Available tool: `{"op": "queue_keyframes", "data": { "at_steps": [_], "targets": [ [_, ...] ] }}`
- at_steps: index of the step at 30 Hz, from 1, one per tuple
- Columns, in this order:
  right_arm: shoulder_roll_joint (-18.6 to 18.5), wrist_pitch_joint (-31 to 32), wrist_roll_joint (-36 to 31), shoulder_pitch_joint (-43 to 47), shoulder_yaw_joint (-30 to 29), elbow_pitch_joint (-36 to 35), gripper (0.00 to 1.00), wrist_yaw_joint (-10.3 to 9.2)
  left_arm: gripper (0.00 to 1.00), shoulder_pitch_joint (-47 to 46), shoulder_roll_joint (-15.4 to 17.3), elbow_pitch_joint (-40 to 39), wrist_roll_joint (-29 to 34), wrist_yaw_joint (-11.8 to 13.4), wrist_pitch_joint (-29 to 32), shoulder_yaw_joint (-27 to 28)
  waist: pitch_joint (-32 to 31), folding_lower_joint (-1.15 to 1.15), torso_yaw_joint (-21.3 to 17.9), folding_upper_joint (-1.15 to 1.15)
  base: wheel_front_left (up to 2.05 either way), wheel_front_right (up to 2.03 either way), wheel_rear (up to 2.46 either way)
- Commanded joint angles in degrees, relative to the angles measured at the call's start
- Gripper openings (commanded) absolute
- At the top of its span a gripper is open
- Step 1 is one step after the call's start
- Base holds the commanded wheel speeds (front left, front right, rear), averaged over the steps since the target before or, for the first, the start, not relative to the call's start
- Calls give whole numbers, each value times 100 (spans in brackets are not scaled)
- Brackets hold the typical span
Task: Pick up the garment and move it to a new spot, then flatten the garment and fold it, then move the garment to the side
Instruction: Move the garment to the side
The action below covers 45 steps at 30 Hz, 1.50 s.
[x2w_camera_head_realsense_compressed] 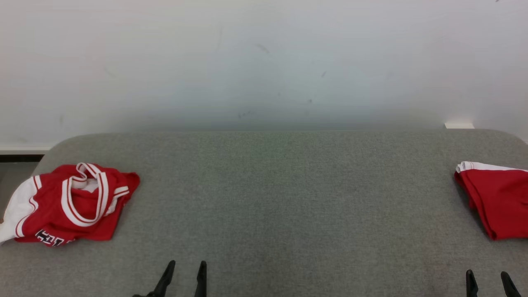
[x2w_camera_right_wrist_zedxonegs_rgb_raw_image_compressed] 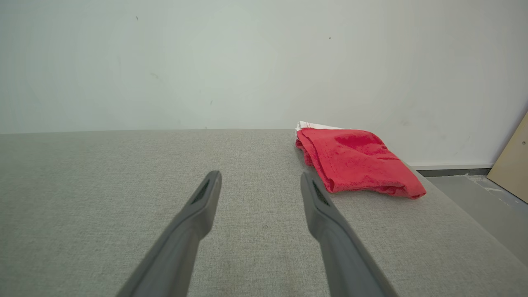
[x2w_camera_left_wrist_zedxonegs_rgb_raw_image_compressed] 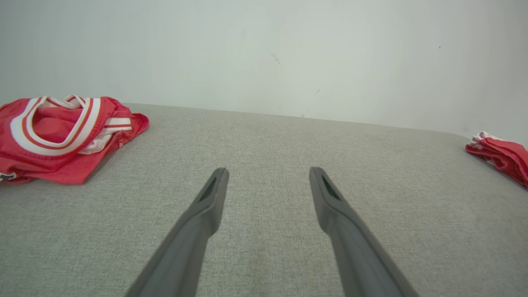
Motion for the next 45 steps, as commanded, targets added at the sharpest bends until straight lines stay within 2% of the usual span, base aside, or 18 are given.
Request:
{"op": "queue_keyframes", "data": {
  "at_steps": [1, 8, 13, 20, 25, 31, 35, 38, 41, 45],
  "targets": [
    [6, -17, -75, -51, -11, 21, 100, -16, 100, 26, 25, -11, -43, 16, -1, 4, 8, 1, 24, 0, 0, 0, 0],
    [11, -16, -155, 46, -11, -60, 100, -16, 100, -59, 25, -25, 23, -7, -1, -14, 39, 1, 351, 0, 0, 0, 0],
    [19, -16, -142, 77, 103, -91, 100, -16, 100, -153, 25, -13, 93, -50, -1, -32, 63, 1, 1017, 0, 0, 0, 0],
    [16, -17, -105, -151, 711, 52, 100, -16, 100, 21, 25, -42, 44, -24, -1, 30, 72, 1, 2067, 0, 0, 0, 0],
    [13, -17, -71, -284, 1055, 155, 100, -16, 100, 183, 24, -108, -32, 35, 0, 121, 39, 1, 2518, 0, 0, 0, 0],
    [-9, -16, -53, -347, 1165, 161, 100, -16, 100, 216, 24, -180, -72, 2, -1, 216, 145, 1, 2632, 0, 0, 0, 0],
    [-141, -16, -60, -546, 1153, -12, 100, -16, 100, -210, 66, -233, -10, -110, -1, 461, 619, 1, 2491, 0, 0, 0, 0],
    [-377, -8, -131, -774, 1077, -174, 100, -16, 100, -799, 91, -164, -153, -286, -1, 667, 1175, 1, 2365, 0, 0, 0, 0],
    [-641, -8, -149, -1005, 1006, -379, 100, -16, 100, -1681, 327, 117, -129, -472, 7, 713, 1757, 1, 2266, 0, 0, 0, 0],
    [-1062, -9, -142, -1258, 792, -677, 100, -16, 100, -3072, 568, 666, -339, -565, 346, 850, 2507, 1, 2200, 0, 0, 0, 0]
  ]
}}
